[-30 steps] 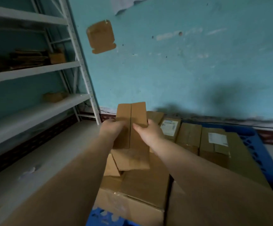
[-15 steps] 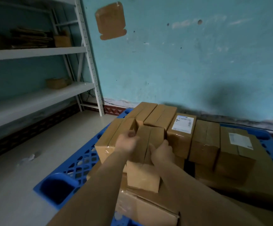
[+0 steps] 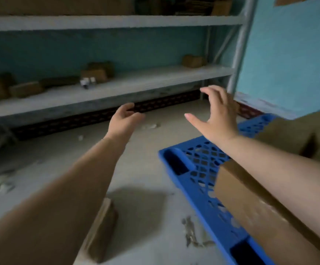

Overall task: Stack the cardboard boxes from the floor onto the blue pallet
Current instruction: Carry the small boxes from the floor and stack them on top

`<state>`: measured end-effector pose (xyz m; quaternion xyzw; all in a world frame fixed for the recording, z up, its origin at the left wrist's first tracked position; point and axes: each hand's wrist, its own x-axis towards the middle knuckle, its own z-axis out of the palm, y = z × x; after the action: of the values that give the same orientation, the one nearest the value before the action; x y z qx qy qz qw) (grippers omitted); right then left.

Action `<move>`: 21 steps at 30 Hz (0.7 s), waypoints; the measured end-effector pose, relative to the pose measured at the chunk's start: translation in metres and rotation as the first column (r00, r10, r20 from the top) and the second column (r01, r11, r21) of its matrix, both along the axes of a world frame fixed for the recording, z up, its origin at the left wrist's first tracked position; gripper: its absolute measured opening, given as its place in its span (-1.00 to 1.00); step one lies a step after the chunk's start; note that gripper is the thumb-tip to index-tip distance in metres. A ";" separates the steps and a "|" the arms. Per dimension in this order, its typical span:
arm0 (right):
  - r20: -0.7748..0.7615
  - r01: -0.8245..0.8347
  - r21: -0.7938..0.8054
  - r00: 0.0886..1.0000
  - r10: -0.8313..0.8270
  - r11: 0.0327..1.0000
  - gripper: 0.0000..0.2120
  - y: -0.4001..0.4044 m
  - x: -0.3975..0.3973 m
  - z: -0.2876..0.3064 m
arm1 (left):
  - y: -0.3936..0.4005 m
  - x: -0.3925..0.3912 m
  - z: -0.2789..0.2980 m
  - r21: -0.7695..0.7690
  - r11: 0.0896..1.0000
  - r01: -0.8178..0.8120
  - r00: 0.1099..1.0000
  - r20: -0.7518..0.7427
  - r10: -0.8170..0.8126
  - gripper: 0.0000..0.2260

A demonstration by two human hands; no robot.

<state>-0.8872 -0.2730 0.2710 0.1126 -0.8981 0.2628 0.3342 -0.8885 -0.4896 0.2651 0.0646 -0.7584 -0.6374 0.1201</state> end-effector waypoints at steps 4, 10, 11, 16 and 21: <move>0.183 -0.453 -0.040 0.873 0.452 0.891 -0.19 -0.211 0.023 -0.031 | -0.202 0.116 -0.030 -0.096 0.907 -0.411 0.908 0.051 0.417 -0.58; 0.457 -0.766 -0.190 0.485 0.746 0.615 -0.17 -0.443 0.138 -0.114 | -0.385 0.323 -0.113 -0.225 0.590 -0.776 0.530 0.274 0.802 -0.51; 0.507 -0.789 -0.207 0.419 0.753 0.578 -0.17 -0.468 0.157 -0.133 | -0.400 0.350 -0.131 -0.231 0.534 -0.813 0.467 0.289 0.836 -0.50; 0.766 -0.860 -0.223 0.137 0.628 0.459 -0.13 -0.550 0.249 -0.246 | -0.424 0.461 -0.243 -0.388 0.326 -0.862 0.129 0.454 0.882 -0.44; 0.886 -0.847 -0.246 0.001 0.465 0.471 -0.13 -0.580 0.311 -0.339 | -0.416 0.495 -0.344 -0.387 0.253 -0.887 -0.030 0.595 0.803 -0.28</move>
<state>-0.5759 -0.8526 -0.0682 0.4334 -0.7812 0.2328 -0.3843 -0.3936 -0.9051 -0.0787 0.7554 -0.4979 -0.3864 0.1792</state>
